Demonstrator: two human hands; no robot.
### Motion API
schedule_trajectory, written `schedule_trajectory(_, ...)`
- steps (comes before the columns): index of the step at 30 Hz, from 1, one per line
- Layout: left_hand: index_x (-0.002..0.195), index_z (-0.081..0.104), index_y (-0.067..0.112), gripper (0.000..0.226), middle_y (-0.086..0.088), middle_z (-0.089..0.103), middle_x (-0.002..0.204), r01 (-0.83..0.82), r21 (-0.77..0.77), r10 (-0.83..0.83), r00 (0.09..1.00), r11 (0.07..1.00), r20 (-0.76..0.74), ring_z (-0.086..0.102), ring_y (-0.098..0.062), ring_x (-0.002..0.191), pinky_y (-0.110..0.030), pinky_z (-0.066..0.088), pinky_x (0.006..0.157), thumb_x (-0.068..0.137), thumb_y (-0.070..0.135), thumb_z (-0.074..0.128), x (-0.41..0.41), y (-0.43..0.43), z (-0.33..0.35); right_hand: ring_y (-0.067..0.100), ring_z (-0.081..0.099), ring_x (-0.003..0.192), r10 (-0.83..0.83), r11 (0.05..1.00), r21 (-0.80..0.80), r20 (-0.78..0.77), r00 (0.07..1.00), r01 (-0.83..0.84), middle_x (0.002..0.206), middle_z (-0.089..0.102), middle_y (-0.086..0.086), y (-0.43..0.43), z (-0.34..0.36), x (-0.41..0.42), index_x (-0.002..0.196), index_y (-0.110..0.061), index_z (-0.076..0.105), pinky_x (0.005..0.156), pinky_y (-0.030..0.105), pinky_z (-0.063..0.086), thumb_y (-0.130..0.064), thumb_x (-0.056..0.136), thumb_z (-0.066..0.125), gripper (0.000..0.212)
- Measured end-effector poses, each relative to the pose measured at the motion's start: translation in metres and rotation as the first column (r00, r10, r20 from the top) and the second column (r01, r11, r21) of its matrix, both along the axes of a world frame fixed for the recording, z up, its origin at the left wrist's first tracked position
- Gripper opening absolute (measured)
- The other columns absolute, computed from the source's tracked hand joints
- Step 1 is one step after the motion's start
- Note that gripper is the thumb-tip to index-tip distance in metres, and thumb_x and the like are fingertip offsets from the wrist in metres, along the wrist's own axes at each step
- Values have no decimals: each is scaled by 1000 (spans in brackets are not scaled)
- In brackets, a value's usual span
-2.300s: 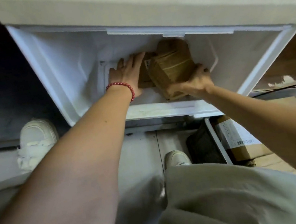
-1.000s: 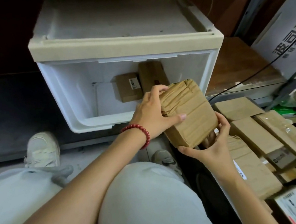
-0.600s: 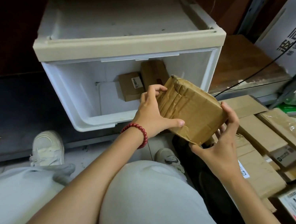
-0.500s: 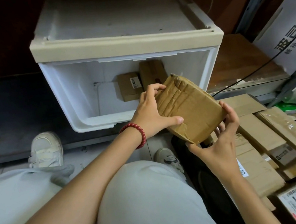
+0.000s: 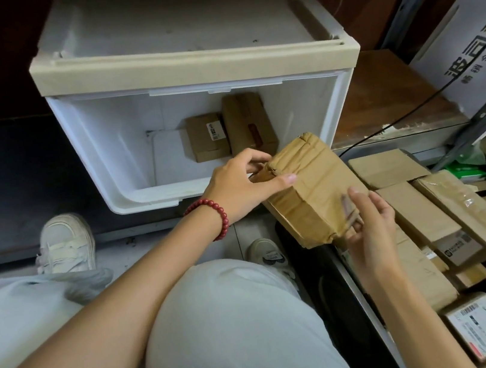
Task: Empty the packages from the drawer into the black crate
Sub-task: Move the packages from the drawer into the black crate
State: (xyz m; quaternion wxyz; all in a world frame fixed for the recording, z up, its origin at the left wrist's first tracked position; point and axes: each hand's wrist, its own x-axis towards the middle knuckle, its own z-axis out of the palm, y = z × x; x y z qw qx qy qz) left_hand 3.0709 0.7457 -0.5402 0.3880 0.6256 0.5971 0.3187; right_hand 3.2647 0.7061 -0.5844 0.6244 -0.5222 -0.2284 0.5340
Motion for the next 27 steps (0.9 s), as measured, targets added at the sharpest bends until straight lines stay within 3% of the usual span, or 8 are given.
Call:
schedule_trajectory(3,119,49,30,53,11,59,110,-64,-17,63,997,998,-52,55,-4,90,-14,39,62,79,64,60,1,0,-2,9,62,102,96,995,26,16,995,-97,125,57,2,-3,2,-1,142,-18,34,92,30,50,-31,86,66,66)
schedule_trajectory(6,114,48,28,50,6,62,104,-168,1,166,978,986,-127,58,-10,85,-20,42,60,85,68,47,0,3,-3,12,52,126,262,960,44,208,942,-277,143,47,-6,-3,-1,-5,150,-31,24,110,39,39,-48,70,75,96)
schedule_trajectory(11,110,52,28,47,10,53,88,-228,19,228,959,973,-171,47,1,70,-19,34,53,89,67,39,0,5,-2,12,41,136,401,898,43,331,854,-438,142,42,-23,-3,-3,-3,151,-45,12,112,41,35,-57,43,90,135)
schedule_trajectory(13,111,55,29,49,12,53,84,-218,28,220,963,976,-159,48,0,71,-17,33,54,88,69,36,0,4,-1,15,41,136,386,908,15,365,847,-420,147,37,-19,-3,-7,-1,151,-46,13,112,41,36,-48,47,94,132)
schedule_trajectory(17,118,61,31,53,11,56,96,-190,22,191,975,982,-109,49,-8,90,-10,31,60,88,68,38,2,1,0,16,43,135,345,925,12,392,853,-379,156,24,-14,-4,-14,0,145,-57,21,96,27,44,-59,44,89,121)
schedule_trajectory(21,124,54,30,52,8,60,108,-130,45,133,988,991,-74,53,-8,98,-13,38,66,87,65,43,1,4,-3,11,52,125,340,912,44,473,812,-408,145,45,-13,-3,-10,0,140,-51,36,102,35,45,-56,60,80,92)
schedule_trajectory(24,124,49,33,55,4,55,122,-92,67,96,994,993,-58,51,-10,108,-24,44,80,81,67,53,2,6,-5,-4,62,102,308,929,59,427,850,-366,130,56,-20,-4,-10,-3,137,-43,39,91,28,48,-42,73,79,76)
schedule_trajectory(27,128,43,29,63,2,46,131,-74,67,79,994,995,-76,43,-10,114,-25,37,86,78,61,63,2,6,-4,5,61,98,233,963,26,415,880,-267,129,54,-17,-4,-11,-4,129,-43,38,80,26,47,-37,85,68,54)
